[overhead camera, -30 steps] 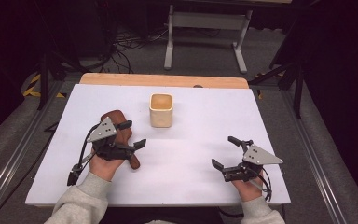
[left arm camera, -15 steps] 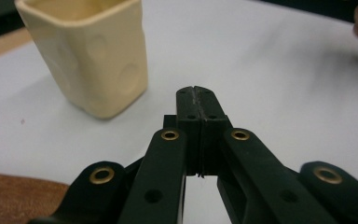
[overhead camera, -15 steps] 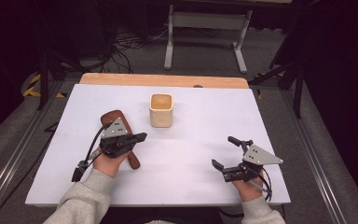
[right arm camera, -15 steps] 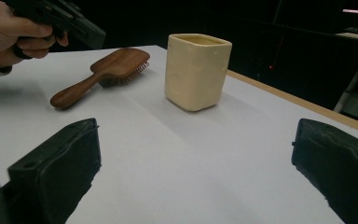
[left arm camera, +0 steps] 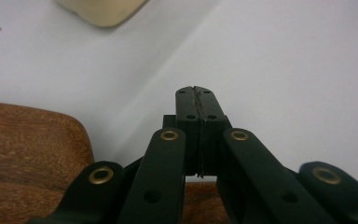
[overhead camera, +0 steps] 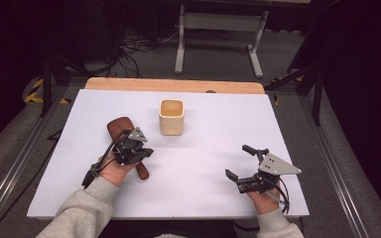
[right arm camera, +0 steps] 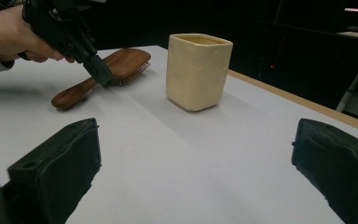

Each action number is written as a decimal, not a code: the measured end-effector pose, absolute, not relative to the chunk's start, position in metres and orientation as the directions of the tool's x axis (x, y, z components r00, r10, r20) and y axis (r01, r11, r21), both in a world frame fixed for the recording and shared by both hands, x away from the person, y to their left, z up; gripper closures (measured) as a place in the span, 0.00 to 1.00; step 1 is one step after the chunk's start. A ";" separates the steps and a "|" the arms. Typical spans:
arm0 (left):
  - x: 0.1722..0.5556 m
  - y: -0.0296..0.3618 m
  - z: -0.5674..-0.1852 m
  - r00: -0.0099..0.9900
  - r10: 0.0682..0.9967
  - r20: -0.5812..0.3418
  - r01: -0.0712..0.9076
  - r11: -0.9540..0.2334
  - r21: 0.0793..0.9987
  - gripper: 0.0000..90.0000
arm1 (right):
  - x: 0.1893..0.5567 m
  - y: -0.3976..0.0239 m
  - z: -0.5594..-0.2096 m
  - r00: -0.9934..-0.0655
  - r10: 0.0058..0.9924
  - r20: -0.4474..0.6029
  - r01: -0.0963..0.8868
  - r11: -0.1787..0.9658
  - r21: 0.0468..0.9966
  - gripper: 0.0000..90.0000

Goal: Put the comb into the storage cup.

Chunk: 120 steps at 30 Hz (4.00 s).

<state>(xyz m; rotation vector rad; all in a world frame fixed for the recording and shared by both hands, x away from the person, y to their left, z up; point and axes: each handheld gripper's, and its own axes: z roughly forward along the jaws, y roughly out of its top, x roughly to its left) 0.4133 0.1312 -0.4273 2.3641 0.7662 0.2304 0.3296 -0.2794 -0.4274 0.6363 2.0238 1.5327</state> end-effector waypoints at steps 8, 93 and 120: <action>0.415 0.130 -0.432 0.805 0.593 -0.016 0.508 -0.675 0.535 1.00 | 0.330 -0.280 -0.428 -0.759 0.641 -0.118 0.057 0.245 0.968 0.02; 0.415 0.214 -0.426 0.616 0.786 -0.056 0.701 -0.514 0.494 0.06 | 0.330 -0.278 -0.429 -0.764 0.636 -0.109 0.063 0.241 0.968 0.02; 0.430 0.202 -0.442 0.603 0.797 -0.021 0.738 -0.547 0.396 0.76 | 0.331 -0.278 -0.429 -0.767 0.632 -0.112 0.063 0.248 0.967 0.02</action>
